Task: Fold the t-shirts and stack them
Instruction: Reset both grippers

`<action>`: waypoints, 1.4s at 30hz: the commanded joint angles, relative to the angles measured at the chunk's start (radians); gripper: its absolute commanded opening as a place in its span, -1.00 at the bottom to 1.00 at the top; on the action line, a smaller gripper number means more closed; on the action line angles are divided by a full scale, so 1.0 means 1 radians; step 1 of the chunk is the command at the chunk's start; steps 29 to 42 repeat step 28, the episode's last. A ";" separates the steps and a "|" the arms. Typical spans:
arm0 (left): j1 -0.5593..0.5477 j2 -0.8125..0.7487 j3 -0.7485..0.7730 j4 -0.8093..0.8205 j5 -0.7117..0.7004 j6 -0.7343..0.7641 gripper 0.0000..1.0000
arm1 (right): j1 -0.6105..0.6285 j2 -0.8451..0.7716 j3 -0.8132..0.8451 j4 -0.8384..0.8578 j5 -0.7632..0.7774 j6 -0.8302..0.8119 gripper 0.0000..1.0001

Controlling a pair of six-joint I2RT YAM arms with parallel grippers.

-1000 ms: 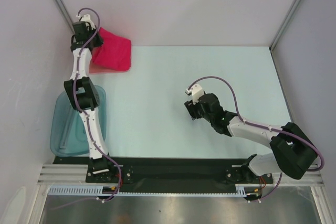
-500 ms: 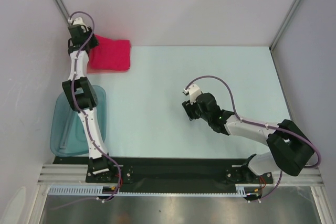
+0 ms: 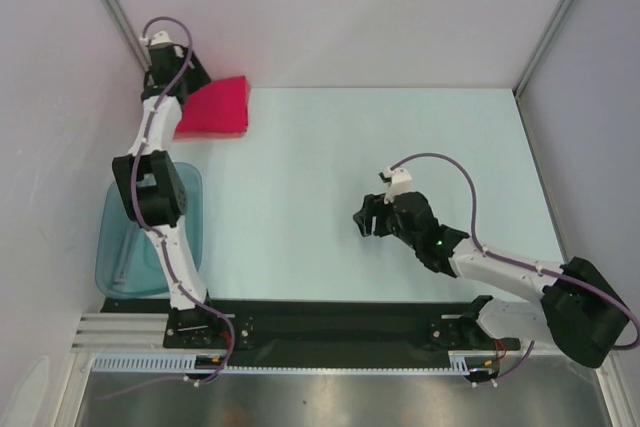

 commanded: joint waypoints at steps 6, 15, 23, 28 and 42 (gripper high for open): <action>-0.416 -0.546 -0.788 0.320 0.241 -0.261 0.57 | -0.033 -0.148 -0.187 -0.020 0.036 0.461 0.49; -0.746 -0.932 -1.535 0.737 0.326 -0.495 0.58 | -0.042 -0.392 -0.493 0.068 0.047 0.778 0.72; -0.868 -1.191 -2.123 1.375 0.350 -0.744 0.58 | -0.033 -0.622 -0.627 -0.046 0.064 0.863 0.99; -0.868 -1.425 -2.255 1.466 0.442 -0.787 0.59 | -0.024 -0.711 -0.628 -0.046 -0.068 0.764 0.99; -0.868 -1.425 -2.255 1.466 0.442 -0.787 0.59 | -0.024 -0.711 -0.628 -0.046 -0.068 0.764 0.99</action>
